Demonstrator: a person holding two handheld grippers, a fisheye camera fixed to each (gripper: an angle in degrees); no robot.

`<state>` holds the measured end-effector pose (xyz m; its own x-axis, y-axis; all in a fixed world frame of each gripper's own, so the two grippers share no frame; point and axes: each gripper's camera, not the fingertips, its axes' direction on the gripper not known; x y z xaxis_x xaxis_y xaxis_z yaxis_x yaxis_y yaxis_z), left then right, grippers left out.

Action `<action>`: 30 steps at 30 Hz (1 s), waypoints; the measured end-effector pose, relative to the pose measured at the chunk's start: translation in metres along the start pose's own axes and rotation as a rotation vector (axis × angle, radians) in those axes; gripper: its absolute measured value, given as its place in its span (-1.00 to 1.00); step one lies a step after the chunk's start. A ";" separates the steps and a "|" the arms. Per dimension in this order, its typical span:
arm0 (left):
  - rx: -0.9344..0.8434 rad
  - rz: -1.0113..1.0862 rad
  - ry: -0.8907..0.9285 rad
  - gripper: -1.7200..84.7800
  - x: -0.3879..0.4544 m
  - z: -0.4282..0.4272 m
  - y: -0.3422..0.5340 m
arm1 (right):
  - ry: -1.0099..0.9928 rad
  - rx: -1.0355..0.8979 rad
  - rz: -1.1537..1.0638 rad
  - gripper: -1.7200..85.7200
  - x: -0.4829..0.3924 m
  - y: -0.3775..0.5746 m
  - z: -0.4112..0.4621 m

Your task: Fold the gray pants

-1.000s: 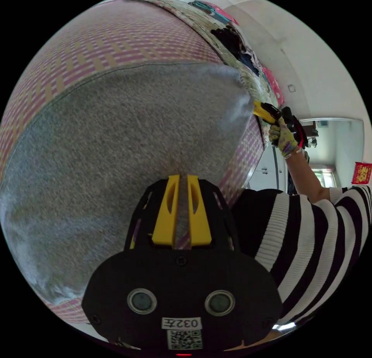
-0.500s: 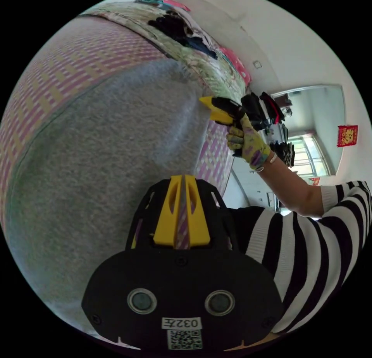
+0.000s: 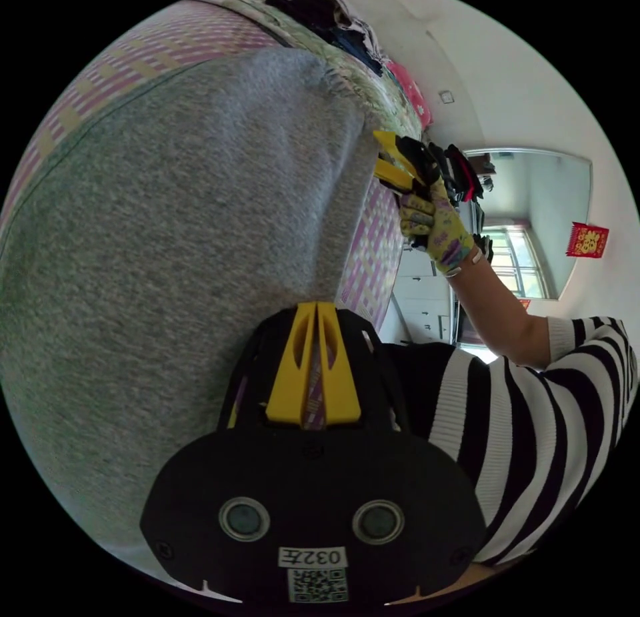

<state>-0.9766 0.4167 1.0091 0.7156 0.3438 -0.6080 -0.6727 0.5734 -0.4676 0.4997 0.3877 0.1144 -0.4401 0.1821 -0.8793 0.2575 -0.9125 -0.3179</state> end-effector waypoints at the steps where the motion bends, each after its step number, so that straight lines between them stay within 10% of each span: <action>1: 0.010 0.006 -0.004 -0.98 -0.002 0.000 0.002 | 0.042 -0.017 0.000 -0.70 0.000 0.001 0.001; 21: 0.074 0.016 0.052 -0.98 -0.007 -0.005 -0.003 | 0.002 0.119 -0.285 -0.85 -0.089 0.000 -0.011; 30: 0.125 -0.028 0.008 -0.98 -0.006 -0.013 -0.011 | 0.236 0.093 0.026 -0.75 -0.013 -0.008 -0.023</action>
<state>-0.9760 0.3989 1.0094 0.7321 0.3208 -0.6009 -0.6234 0.6711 -0.4012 0.5231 0.4014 0.1198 -0.2189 0.2283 -0.9487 0.1813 -0.9458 -0.2694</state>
